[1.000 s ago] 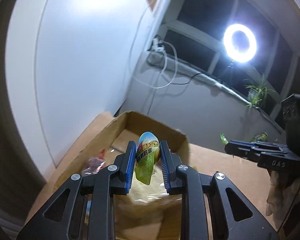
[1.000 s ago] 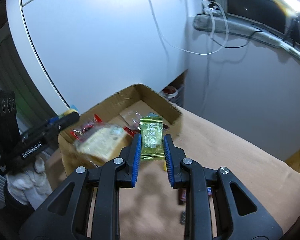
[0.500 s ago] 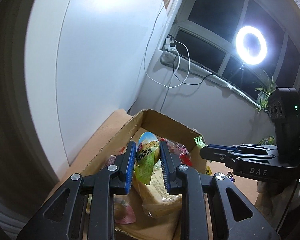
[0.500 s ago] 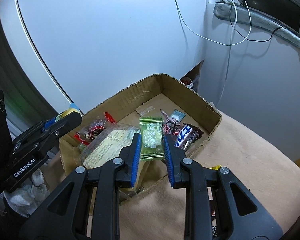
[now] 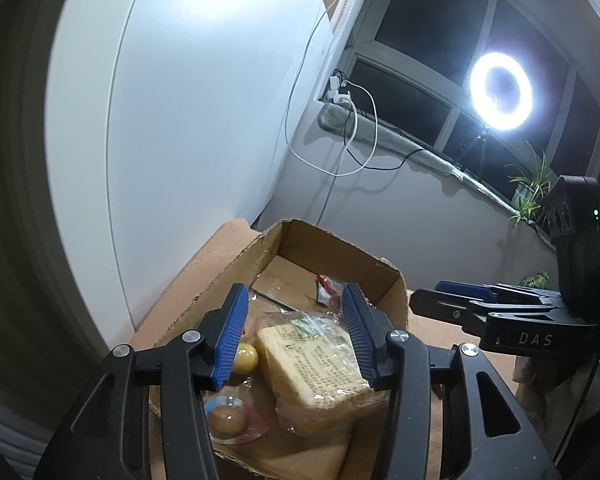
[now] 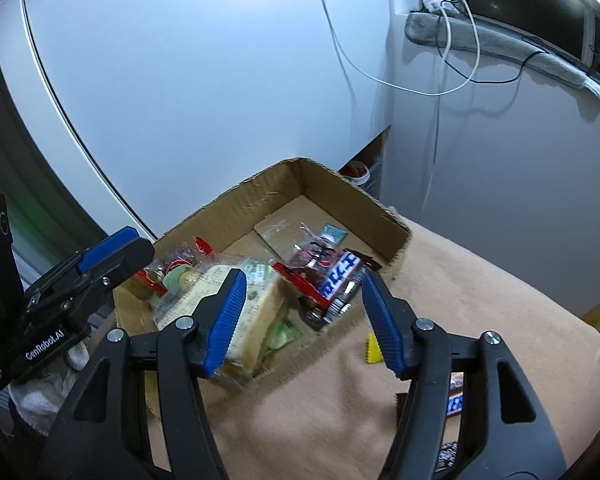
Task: Organize snacks
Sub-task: 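Open both tools to drop the jelly cup and green candy into the box, then move both tools back toward the Snickers bar and black candy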
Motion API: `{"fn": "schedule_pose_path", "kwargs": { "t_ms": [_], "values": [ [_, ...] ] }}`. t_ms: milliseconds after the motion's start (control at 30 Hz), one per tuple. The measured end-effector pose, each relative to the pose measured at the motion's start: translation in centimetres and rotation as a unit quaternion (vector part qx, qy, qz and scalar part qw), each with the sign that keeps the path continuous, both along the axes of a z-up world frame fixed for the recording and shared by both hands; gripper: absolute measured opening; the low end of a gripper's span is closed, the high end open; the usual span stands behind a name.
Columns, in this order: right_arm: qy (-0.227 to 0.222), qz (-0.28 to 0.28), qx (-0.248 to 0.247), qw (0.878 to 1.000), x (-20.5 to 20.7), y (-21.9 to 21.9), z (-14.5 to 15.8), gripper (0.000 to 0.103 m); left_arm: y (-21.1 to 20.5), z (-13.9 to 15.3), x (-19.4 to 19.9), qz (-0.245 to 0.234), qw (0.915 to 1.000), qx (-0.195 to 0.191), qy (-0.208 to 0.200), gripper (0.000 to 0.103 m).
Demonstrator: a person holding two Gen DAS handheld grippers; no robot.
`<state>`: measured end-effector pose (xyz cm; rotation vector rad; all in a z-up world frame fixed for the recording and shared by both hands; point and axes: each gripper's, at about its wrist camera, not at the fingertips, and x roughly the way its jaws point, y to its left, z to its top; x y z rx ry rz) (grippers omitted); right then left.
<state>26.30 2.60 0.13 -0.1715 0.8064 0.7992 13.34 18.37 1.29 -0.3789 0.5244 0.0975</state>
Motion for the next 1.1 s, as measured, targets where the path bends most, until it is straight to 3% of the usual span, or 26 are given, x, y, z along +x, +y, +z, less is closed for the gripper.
{"fn": "schedule_pose_path", "kwargs": {
  "t_ms": [600, 800, 1100],
  "values": [
    [0.004, -0.068, 0.001, 0.998, 0.8, -9.7, -0.2, 0.063, -3.7, 1.1, 0.9, -0.044, 0.9988, 0.004, -0.022, 0.048],
    [0.024, -0.093, -0.002, 0.995, 0.8, -13.7, -1.9, 0.063, -5.8, 1.4, 1.3, -0.073, 0.9969, 0.013, -0.028, 0.048],
    [0.046, -0.093, -0.028, 0.994, -1.4, -16.1, -5.9, 0.063, -9.8, 1.4, 1.8, -0.136, 0.9898, 0.027, -0.033, 0.048]
  ]
}}
